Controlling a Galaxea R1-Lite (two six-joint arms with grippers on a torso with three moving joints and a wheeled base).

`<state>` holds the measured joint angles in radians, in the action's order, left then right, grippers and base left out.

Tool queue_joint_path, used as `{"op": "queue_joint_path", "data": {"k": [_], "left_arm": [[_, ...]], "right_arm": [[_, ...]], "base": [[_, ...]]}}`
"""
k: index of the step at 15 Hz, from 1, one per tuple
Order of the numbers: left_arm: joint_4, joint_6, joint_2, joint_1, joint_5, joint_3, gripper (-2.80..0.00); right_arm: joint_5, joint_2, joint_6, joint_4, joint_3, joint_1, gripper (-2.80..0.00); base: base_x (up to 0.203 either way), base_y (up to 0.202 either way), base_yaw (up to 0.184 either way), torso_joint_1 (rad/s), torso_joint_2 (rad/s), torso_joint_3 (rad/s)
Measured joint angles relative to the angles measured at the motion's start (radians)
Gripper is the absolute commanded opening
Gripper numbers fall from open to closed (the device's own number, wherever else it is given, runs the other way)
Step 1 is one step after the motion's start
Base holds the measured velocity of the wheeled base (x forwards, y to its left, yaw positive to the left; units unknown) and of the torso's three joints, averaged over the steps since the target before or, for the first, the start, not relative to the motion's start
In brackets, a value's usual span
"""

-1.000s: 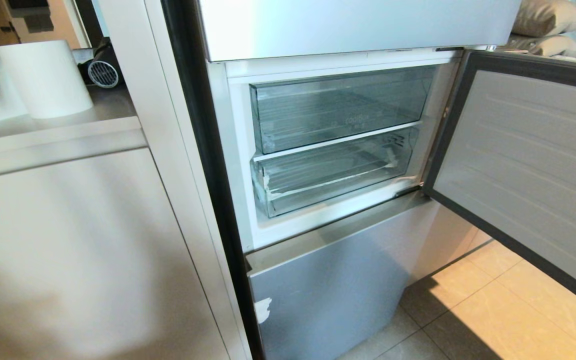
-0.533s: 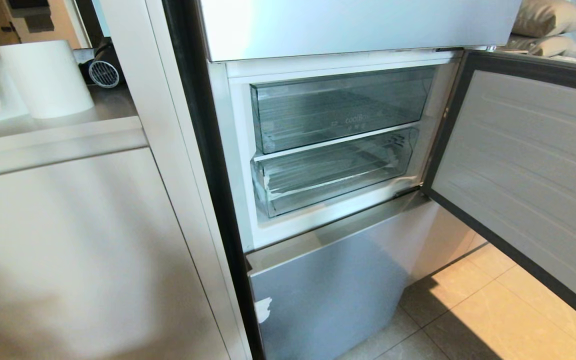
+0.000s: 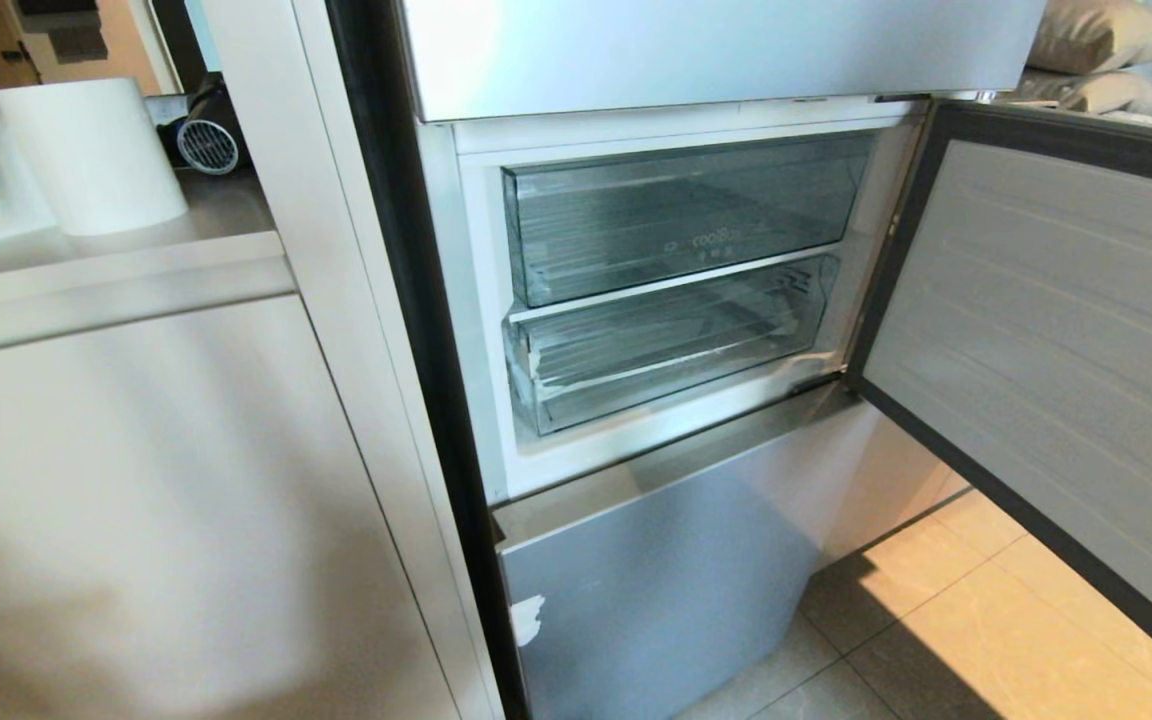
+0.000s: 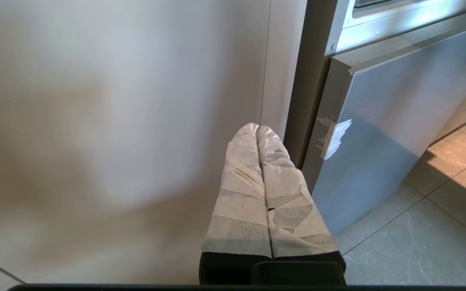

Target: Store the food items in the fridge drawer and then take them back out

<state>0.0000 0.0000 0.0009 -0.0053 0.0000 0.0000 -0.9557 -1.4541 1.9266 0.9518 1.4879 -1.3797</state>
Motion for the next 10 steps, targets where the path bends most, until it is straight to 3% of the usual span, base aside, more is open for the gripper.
{"op": "queue_joint_path", "data": {"k": [3,5,8,10], "left_arm": [[0.000,0.000,0.000,0.000,0.000,0.000,-2.80],[0.000,0.000,0.000,0.000,0.000,0.000,-2.80],[0.000,0.000,0.000,0.000,0.000,0.000,-2.80],[0.000,0.000,0.000,0.000,0.000,0.000,-2.80]], "right_arm": [[0.012,0.052,-0.005,-0.159,-0.006,-0.023,-2.80],[0.009,0.115,-0.041,-0.372,-0.004,-0.042,-2.80],[0.000,0.204,-0.167,-0.785,0.085,-0.053,-2.80],[0.001,0.253,-0.296,-1.089,0.161,-0.056,-2.80]], "base": [[0.000,0.000,0.000,0.000,0.00,0.000],[0.000,0.000,0.000,0.000,0.00,0.000],[0.000,0.000,0.000,0.000,0.00,0.000],[0.000,0.000,0.000,0.000,0.00,0.000]]}}
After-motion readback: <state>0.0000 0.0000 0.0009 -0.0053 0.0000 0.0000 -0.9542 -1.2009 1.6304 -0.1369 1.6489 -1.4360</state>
